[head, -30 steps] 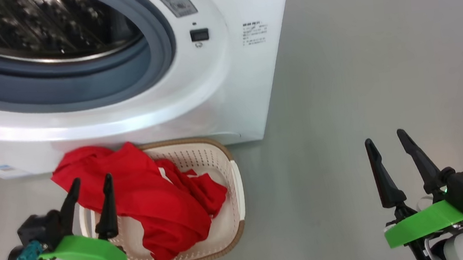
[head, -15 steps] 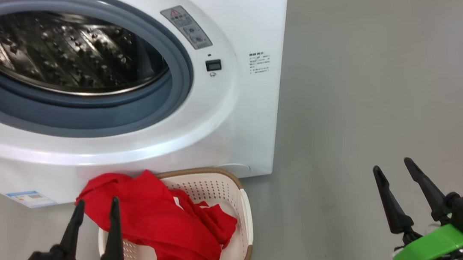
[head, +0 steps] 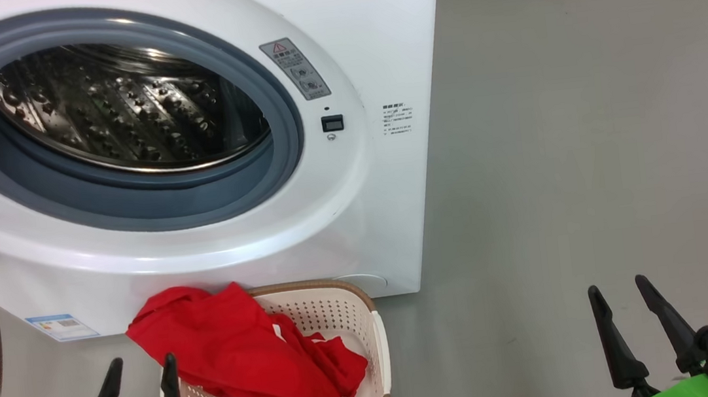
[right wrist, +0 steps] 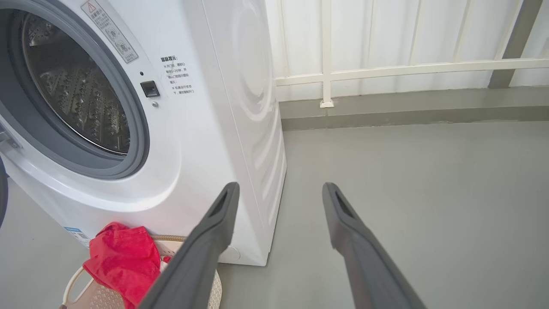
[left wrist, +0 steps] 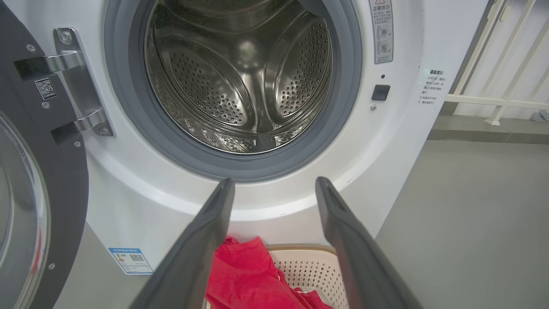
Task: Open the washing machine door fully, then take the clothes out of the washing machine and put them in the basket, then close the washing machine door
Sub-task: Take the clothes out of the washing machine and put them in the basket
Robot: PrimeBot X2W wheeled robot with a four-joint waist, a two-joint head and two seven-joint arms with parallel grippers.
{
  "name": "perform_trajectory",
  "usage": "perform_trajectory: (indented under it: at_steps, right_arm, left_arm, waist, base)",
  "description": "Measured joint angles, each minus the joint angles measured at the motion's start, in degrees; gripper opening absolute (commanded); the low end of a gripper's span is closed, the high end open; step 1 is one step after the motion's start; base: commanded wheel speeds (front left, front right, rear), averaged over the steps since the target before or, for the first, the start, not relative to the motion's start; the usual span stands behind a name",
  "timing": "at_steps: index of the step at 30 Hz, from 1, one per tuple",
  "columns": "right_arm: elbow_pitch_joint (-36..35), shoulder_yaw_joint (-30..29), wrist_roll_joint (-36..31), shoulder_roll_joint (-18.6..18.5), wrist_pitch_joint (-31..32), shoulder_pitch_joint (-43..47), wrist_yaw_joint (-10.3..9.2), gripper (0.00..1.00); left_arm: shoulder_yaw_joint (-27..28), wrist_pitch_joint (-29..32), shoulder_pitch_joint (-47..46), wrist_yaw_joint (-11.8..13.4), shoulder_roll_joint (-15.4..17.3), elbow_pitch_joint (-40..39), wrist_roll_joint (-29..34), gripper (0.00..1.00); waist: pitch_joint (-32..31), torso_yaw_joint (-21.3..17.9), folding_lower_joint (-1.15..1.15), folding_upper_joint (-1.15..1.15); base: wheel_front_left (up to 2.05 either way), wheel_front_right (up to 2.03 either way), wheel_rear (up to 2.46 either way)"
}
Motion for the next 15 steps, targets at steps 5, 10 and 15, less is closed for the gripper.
perform_trajectory:
  at_steps: [5,10,15]
  right_arm:
    - [-0.2,-0.4,0.5,0.1,0.0,0.7,0.0,1.0]
    - [-0.2,-0.4,0.5,0.1,0.0,0.7,0.01,1.0]
    - [-0.2,-0.4,0.5,0.1,0.0,0.7,0.0,1.0]
  left_arm:
    - [0.3,0.0,0.7,0.0,-0.4,-0.8,0.1,1.0]
    - [0.5,0.0,0.7,0.0,-0.9,-1.0,0.1,1.0]
    - [0.5,0.0,0.7,0.0,-1.0,-1.3,0.1,1.0]
  waist:
    - [-0.2,0.2,0.0,0.0]
    - [0.1,0.1,0.0,0.0]
    - [0.3,-0.1,0.0,0.0]
  base:
    - [0.0,0.0,0.0]
    - [0.0,0.0,0.0]
    - [0.0,0.0,0.0]
